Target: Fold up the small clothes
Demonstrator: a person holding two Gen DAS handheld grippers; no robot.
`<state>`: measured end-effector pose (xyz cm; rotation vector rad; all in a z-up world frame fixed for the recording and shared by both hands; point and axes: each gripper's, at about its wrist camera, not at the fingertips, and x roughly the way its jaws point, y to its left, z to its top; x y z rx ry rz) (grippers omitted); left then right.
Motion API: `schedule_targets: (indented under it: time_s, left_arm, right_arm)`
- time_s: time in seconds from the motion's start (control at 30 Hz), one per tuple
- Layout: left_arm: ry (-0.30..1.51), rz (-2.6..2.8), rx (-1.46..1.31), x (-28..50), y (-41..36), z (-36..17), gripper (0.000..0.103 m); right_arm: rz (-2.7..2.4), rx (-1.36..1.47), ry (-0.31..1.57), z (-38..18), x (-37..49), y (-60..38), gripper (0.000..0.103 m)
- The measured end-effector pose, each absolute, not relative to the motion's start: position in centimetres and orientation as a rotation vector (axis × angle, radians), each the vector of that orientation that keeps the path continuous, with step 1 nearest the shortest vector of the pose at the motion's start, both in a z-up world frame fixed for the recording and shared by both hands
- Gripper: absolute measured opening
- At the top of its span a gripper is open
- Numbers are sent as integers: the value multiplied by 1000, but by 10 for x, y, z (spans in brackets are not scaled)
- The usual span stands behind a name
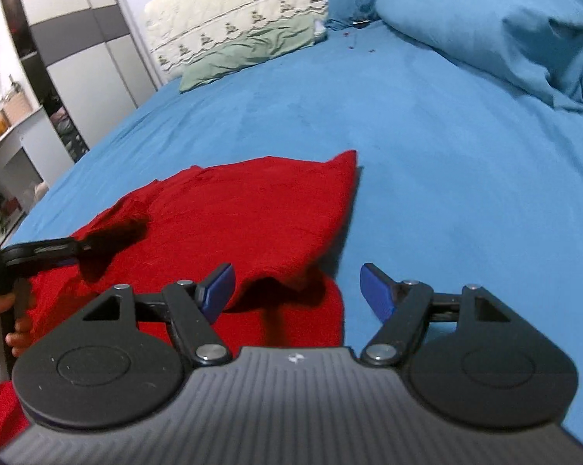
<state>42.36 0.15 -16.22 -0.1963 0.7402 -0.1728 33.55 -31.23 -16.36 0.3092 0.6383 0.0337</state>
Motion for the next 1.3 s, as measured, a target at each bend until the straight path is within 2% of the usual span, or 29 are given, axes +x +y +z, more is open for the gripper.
schedule_targets:
  time_s: [0.13,0.37,0.4,0.43,0.47,0.5,0.57,0.8,1.07,1.17,1.2,1.23,1.3]
  left_arm:
    - [731,-170,-347,412,32,-174,62]
    - [704,-240,-381,404,26,-172,61]
    - [700,-238,-379,404,25,-172,51]
    - [702,-233,-373,404,24,-171,25]
    - [706,-230,-367,405,23,-171,7]
    - [705,-223,-360,405,23,-169,4]
    - [667,-208,-352,409,21,-163,4]
    - [511,-126,-253,404,40,-123,4]
    - [520,-71,-232,402,57,-132,4]
    - [580,-94,-215,400,64,-144,4]
    - [606,-94,-204,399,66,-149,6]
    - [626,-87,-196,398,69,-155,14]
    - [657,-70,-197,391,76,-163,21]
  right_arm:
    - [26,344,651,-172,336,-315,87]
    - [22,341,668,-176,335,-314,87]
    - [24,338,671,-177,335,-314,87]
    - [26,334,673,-177,335,-313,87]
    - [27,326,676,-177,335,-312,89]
    - [28,317,678,-177,335,-310,91]
    - [18,285,681,-179,335,-306,96]
    - [-49,62,692,-191,348,-277,96]
    - [-200,-47,696,-191,382,-259,95]
    - [-236,-30,714,-194,377,-274,95]
    - [-234,-26,717,-196,374,-279,95]
    - [-225,-22,717,-197,371,-284,95]
    - [-217,-19,727,-193,368,-291,95]
